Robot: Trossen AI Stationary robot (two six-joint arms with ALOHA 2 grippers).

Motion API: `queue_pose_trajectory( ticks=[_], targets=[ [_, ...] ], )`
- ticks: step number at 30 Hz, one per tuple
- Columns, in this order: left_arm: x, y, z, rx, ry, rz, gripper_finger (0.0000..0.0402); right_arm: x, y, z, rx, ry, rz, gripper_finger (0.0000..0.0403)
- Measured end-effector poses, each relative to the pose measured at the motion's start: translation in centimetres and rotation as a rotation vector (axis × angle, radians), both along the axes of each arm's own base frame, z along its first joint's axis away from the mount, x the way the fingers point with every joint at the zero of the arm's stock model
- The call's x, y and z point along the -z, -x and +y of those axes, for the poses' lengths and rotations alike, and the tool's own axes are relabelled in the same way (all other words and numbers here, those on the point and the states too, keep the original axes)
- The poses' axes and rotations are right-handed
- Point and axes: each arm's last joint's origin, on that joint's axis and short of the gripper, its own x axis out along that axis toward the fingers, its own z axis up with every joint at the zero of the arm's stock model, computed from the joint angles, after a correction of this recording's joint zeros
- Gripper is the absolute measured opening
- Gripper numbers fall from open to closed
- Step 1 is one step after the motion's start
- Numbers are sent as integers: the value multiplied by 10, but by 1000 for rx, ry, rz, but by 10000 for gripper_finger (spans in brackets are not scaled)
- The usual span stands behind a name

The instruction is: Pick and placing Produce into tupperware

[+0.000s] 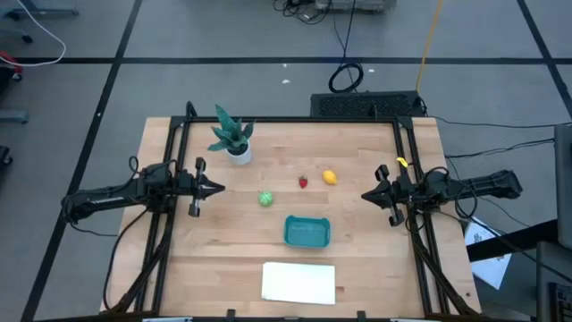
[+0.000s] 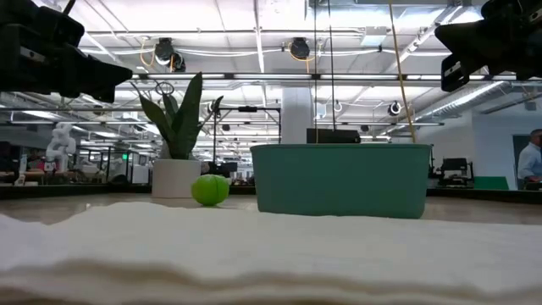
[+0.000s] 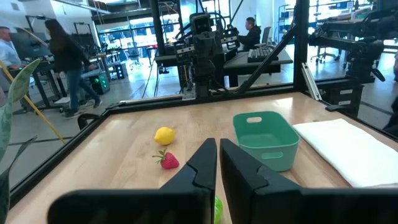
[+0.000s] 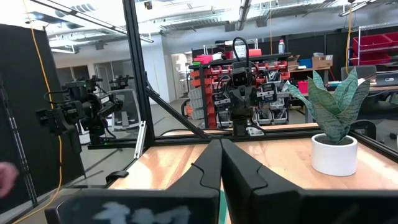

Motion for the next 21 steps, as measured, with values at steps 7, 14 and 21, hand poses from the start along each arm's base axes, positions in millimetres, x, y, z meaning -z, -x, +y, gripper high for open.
queue_pose_trajectory(
  ticks=[7,14,21],
  targets=[
    [0,0,0,0,0,0,26,0,0,0,0,0,-2,0],
    [0,0,0,0,0,0,26,-1,0,0,0,-1,-6,0],
    [0,0,0,0,0,-2,26,-2,0,0,0,-2,-18,0]
  ],
)
